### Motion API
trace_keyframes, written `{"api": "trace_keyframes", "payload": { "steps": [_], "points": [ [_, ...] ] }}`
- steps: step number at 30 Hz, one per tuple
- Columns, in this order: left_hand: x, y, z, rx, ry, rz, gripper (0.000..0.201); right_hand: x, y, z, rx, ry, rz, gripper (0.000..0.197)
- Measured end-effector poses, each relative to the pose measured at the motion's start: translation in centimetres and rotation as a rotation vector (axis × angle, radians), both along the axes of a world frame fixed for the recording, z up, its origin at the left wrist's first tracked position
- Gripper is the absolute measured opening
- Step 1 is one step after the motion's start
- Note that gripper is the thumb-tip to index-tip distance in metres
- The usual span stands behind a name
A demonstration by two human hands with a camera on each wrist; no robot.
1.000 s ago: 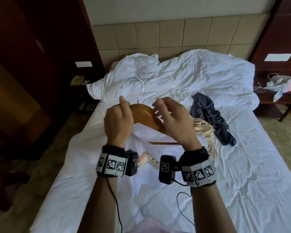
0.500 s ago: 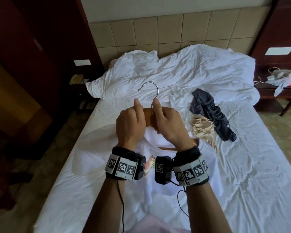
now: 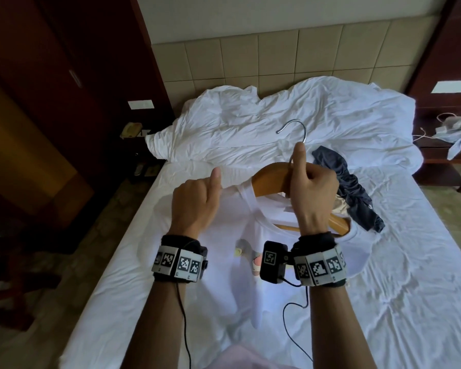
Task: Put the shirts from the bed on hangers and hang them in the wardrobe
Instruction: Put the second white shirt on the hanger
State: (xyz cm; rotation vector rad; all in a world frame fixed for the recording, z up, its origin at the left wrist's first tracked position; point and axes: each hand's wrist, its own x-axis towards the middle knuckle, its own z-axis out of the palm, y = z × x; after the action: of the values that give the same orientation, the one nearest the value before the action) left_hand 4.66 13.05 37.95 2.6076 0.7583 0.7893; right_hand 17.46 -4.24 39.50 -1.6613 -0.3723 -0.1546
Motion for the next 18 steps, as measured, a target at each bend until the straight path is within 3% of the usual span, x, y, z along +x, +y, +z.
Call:
{"api": "trace_keyframes", "payload": {
  "steps": [3,15,18],
  "points": [
    [-0.6,1.7,-1.7,0.063,0.059,0.061,0.101,0.5,-0.2,-0.4,-0.005,0.023,-0.028,0.075],
    [-3.4,5.0,-3.3,-0.046,-0.005,0.048,0.086,1.3,-0.2,-1.0,-0.004,0.054,-0.057,0.083],
    [-3.9,5.6,-3.5,-0.082,-0.087,0.053,0.074,1.3,-0.1,-1.2,0.002,0.068,-0.067,0.096]
  ]
}}
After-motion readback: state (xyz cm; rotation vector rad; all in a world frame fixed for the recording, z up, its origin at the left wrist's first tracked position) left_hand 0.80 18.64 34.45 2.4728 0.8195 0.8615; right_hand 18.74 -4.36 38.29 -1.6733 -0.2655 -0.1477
